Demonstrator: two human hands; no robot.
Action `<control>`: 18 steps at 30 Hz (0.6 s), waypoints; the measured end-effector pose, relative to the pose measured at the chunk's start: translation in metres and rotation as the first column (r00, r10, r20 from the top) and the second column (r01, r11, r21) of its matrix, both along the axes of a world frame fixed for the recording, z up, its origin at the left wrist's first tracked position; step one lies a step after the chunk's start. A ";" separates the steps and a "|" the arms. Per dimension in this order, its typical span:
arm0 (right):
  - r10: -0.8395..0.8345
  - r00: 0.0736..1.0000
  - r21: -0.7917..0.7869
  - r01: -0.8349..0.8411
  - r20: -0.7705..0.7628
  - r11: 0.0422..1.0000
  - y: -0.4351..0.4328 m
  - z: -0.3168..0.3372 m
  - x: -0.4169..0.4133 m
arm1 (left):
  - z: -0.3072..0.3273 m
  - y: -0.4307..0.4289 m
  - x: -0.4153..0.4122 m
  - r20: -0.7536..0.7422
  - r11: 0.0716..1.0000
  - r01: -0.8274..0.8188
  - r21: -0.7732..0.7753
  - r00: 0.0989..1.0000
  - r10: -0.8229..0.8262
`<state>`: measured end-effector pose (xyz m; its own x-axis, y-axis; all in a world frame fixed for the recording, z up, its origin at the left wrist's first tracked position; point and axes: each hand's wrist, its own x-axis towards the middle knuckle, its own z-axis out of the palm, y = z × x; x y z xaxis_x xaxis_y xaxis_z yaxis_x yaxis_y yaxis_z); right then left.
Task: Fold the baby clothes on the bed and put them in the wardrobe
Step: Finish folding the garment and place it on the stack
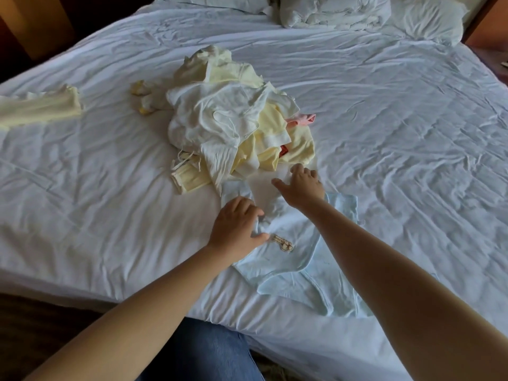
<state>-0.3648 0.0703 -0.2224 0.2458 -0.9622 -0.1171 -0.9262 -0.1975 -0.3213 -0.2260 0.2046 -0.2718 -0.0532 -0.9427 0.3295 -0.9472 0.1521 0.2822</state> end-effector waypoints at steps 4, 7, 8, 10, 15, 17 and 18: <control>-0.092 0.990 -0.093 0.082 -0.111 0.992 -0.004 -0.004 -0.002 | -0.008 -0.003 0.001 -0.034 0.998 0.046 0.029 0.998 -0.045; -0.100 0.990 -0.118 0.088 -0.099 0.989 -0.002 0.001 -0.005 | -0.008 -0.005 0.003 -0.094 0.993 0.083 0.084 0.993 -0.075; -0.103 0.994 -0.107 0.099 -0.038 0.989 -0.002 0.003 -0.006 | -0.007 -0.005 0.003 -0.109 0.991 0.102 0.086 0.990 -0.093; -0.111 0.988 -0.061 0.118 0.108 0.991 -0.002 0.006 -0.005 | -0.004 -0.006 0.003 -0.114 0.987 0.145 0.073 0.984 -0.136; -0.193 0.865 0.041 0.197 0.464 0.980 -0.007 0.001 -0.008 | 0.011 0.000 0.003 -0.102 0.989 0.149 -0.017 0.983 -0.150; -0.201 0.809 0.069 0.196 0.553 0.978 -0.009 -0.002 -0.010 | 0.018 0.003 0.006 -0.106 0.995 0.093 -0.020 0.990 -0.094; -0.201 0.802 0.073 0.194 0.563 0.978 -0.010 -0.003 -0.011 | 0.021 0.005 0.008 -0.095 0.998 0.057 -0.012 0.994 -0.058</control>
